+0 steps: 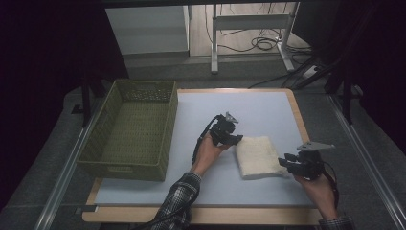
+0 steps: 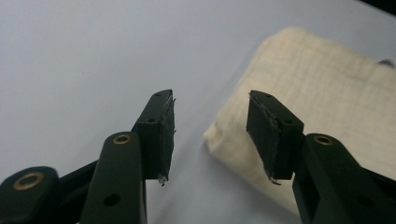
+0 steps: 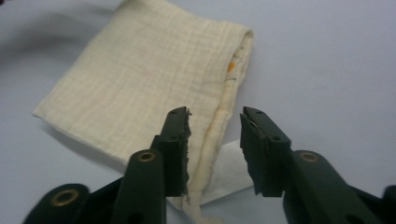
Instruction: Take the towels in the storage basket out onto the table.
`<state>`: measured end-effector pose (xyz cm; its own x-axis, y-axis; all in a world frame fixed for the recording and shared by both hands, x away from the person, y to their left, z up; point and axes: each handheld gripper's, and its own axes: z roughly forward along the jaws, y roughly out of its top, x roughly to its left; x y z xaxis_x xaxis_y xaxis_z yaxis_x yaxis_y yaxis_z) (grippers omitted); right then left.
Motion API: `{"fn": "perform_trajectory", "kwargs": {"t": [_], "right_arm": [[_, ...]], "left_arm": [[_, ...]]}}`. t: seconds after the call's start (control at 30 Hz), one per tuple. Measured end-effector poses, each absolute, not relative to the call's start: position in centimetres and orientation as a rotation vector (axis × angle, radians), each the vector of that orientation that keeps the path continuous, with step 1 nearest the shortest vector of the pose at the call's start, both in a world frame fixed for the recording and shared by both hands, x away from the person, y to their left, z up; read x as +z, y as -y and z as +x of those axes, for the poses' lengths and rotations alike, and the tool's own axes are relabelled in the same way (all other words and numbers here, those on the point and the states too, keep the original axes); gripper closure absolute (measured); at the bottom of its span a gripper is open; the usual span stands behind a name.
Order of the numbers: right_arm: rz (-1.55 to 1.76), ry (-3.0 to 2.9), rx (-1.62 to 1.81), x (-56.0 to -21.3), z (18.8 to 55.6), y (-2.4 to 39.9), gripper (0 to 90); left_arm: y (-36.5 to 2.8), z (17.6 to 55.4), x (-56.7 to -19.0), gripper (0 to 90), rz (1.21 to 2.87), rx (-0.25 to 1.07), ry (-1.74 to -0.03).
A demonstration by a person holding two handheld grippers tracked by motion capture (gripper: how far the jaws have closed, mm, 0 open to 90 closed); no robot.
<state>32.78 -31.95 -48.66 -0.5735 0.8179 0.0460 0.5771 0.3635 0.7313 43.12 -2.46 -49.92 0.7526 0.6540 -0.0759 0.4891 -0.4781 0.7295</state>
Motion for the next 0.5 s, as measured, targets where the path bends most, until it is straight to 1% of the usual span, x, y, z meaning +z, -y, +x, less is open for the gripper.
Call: {"fn": "perform_trajectory", "kwargs": {"t": [0.1,0.2,0.27,0.3,0.37,0.43,0.5], "right_arm": [[1.232,-2.328,0.982,-49.7,33.2,31.3,56.1],[1.254,-2.335,0.952,-50.9,33.2,31.2,49.0],[1.255,-2.345,0.942,-51.2,33.2,31.2,45.6],[1.259,-2.347,0.948,-51.3,33.2,31.2,45.3],[1.268,-2.362,0.953,-51.5,33.1,31.2,45.8],[1.268,-2.345,0.963,-51.6,32.9,31.0,49.3],[1.281,-2.348,0.986,-51.7,32.8,30.9,57.9]], "left_arm": [[2.3,43.4,-51.0,51.5,2.191,0.267,-0.884],[2.1,43.5,-51.8,50.7,2.197,0.268,-0.898],[2.1,43.5,-52.0,48.8,2.198,0.287,-0.907],[2.0,43.5,-52.1,47.5,2.194,0.290,-0.911],[1.9,43.5,-52.3,46.5,2.190,0.286,-0.913],[1.9,43.5,-52.6,45.8,2.181,0.273,-0.920],[1.8,43.5,-52.7,43.8,2.175,0.271,-0.926]]}}
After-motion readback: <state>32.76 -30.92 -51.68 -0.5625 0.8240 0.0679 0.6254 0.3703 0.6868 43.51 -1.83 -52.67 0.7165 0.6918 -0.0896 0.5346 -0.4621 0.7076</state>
